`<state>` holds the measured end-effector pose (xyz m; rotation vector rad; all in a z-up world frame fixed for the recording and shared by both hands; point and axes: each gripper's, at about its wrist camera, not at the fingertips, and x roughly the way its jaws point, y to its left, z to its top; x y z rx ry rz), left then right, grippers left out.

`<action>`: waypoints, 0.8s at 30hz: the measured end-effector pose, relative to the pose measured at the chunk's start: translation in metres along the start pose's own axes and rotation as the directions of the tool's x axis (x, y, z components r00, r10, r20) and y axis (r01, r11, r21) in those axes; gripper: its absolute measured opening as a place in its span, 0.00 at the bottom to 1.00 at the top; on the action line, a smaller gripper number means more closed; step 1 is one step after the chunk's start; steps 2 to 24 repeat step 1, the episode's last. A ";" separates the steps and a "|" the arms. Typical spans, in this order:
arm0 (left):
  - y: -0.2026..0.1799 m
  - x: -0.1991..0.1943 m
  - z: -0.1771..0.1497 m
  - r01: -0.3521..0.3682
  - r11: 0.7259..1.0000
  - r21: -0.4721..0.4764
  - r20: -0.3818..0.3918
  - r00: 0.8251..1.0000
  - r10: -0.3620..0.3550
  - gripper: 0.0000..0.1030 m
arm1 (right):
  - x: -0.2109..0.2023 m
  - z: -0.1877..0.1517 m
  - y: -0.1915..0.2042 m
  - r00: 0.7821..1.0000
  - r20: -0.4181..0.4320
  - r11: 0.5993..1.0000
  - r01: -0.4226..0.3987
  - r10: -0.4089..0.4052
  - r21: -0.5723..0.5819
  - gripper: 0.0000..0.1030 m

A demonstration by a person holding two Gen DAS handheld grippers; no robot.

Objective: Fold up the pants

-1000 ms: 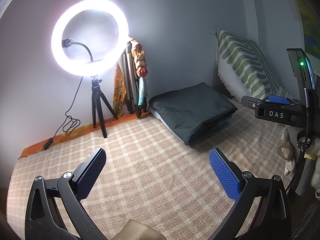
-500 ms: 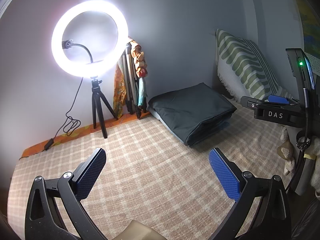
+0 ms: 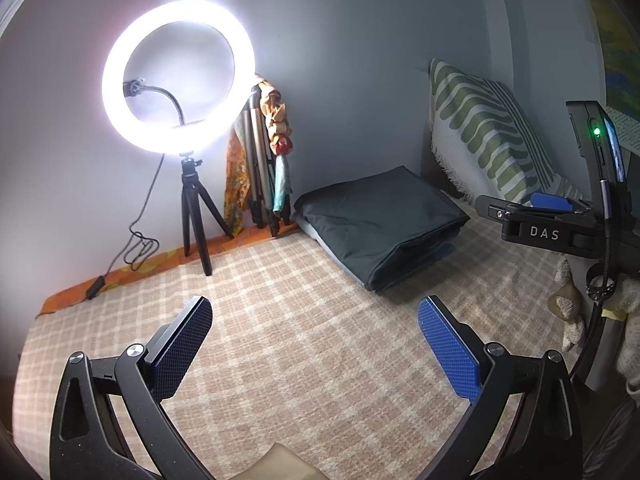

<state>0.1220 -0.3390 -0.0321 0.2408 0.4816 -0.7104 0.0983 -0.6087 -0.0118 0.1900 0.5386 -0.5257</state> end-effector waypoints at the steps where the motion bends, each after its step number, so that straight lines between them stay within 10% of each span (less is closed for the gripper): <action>1: 0.001 0.001 0.000 0.007 1.000 -0.001 -0.006 1.000 -0.007 0.99 | 0.000 0.000 0.000 1.000 0.000 1.000 0.002 -0.002 -0.002 1.00; 24: 0.001 0.001 0.000 0.007 1.000 -0.001 -0.006 1.000 -0.007 0.99 | 0.000 0.000 0.000 1.000 0.000 1.000 0.002 -0.002 -0.002 1.00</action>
